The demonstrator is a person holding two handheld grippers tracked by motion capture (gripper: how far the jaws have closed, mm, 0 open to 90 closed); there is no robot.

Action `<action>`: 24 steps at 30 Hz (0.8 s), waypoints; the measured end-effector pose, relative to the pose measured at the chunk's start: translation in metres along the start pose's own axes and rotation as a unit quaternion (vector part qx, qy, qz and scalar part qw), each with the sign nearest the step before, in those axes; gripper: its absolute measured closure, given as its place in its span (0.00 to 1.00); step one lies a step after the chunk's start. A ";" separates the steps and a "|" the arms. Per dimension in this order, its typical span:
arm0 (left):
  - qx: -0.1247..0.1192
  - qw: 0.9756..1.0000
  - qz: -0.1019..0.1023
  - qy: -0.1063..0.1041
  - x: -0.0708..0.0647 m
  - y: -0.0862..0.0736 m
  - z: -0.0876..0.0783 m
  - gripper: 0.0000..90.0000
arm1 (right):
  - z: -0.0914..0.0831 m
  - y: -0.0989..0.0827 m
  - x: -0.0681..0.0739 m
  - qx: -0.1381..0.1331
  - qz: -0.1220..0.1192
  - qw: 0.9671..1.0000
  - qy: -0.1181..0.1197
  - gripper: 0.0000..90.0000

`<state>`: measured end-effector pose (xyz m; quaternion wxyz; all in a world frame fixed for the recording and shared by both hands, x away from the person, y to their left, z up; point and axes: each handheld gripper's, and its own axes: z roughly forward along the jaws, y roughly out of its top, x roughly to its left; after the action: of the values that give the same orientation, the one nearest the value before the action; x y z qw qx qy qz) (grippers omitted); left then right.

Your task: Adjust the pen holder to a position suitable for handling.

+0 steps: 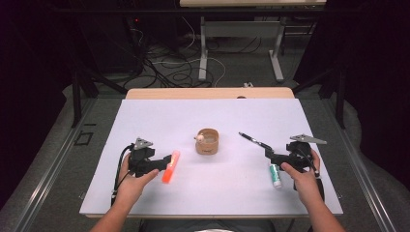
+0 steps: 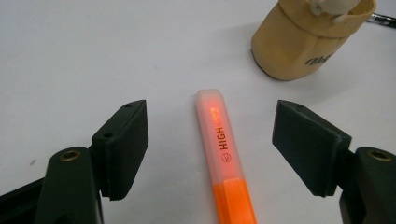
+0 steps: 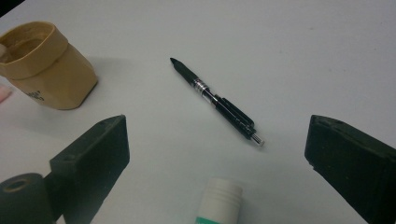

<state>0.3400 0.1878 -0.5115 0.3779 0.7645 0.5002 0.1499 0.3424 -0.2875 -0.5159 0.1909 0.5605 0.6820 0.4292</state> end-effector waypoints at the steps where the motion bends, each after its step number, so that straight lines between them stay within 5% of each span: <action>1: 0.005 1.000 -0.001 0.002 0.000 0.000 0.001 0.32 | 0.000 0.000 0.000 0.000 0.001 1.000 -0.001 0.07; 15: 0.091 0.995 0.015 0.021 -0.019 -0.004 0.013 0.42 | 0.000 0.000 0.000 0.001 -0.002 1.000 0.002 0.07; 24: 0.146 0.989 -0.032 0.007 -0.018 -0.007 0.021 0.54 | 0.000 0.000 0.000 0.003 -0.003 1.000 0.002 0.07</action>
<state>0.3399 0.1642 -0.5281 0.2630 0.7941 0.5437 0.0685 0.3424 -0.2871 -0.5162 0.1889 0.5580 0.6853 0.4281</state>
